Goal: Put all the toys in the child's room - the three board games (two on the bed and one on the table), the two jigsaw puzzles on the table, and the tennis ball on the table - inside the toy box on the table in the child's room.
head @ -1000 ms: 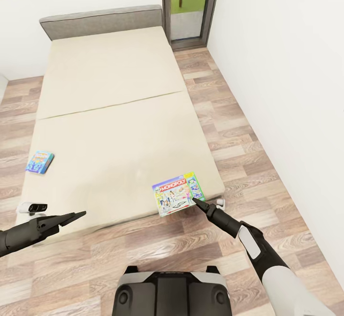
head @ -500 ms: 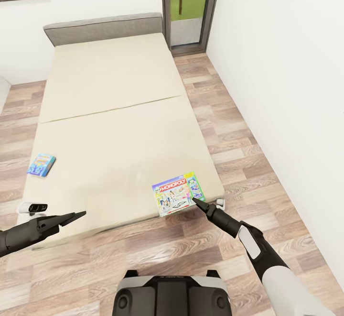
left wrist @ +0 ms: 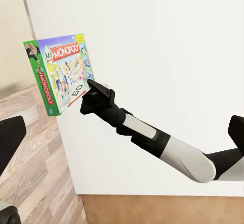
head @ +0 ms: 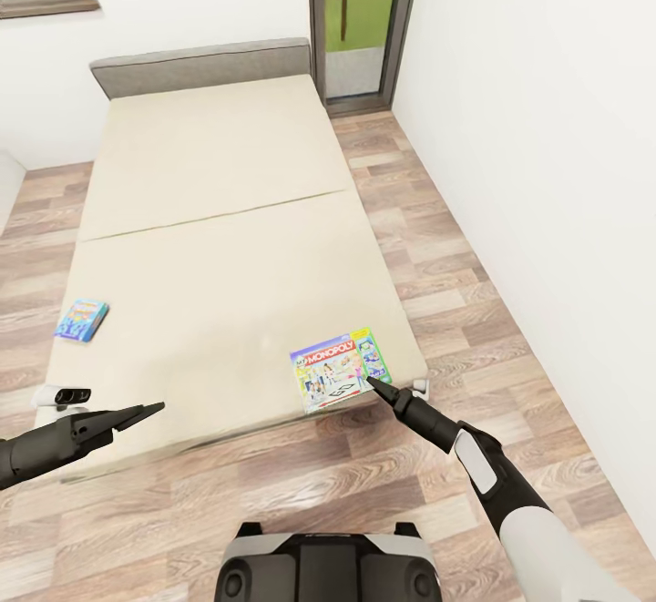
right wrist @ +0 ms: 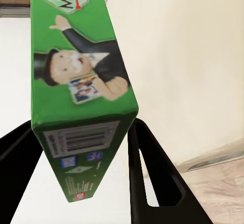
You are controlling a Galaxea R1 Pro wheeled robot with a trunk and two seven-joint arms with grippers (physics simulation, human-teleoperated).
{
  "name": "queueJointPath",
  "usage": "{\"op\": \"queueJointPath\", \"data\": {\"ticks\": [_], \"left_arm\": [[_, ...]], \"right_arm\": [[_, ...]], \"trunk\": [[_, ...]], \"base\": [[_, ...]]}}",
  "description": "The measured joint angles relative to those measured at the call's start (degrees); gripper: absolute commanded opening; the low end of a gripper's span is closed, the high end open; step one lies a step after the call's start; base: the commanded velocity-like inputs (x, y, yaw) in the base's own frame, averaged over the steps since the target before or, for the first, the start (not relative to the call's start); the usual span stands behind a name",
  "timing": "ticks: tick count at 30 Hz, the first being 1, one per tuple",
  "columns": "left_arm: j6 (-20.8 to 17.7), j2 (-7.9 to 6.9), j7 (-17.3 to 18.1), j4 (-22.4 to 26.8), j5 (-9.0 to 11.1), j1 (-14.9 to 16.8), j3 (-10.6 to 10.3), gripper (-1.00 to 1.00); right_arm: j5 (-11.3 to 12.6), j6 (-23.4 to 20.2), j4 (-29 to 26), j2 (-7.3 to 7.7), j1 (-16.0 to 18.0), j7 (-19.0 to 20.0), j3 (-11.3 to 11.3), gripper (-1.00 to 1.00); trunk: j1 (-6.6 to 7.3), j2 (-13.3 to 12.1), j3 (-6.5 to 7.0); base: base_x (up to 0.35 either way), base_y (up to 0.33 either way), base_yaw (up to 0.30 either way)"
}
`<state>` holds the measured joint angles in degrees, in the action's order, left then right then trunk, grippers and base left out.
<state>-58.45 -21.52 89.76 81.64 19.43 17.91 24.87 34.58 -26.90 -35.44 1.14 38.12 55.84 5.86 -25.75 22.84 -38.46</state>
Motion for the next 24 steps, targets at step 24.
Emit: {"op": "queueJointPath", "data": {"ticks": [24], "left_arm": [[0.0,0.0,0.0,0.0,0.0,0.0,0.1,1.0]], "right_arm": [[0.0,0.0,0.0,-0.15,0.0,-0.1,-0.1,-1.0]], "trunk": [[0.0,0.0,2.29]], "base": [[0.0,0.0,0.0]]}}
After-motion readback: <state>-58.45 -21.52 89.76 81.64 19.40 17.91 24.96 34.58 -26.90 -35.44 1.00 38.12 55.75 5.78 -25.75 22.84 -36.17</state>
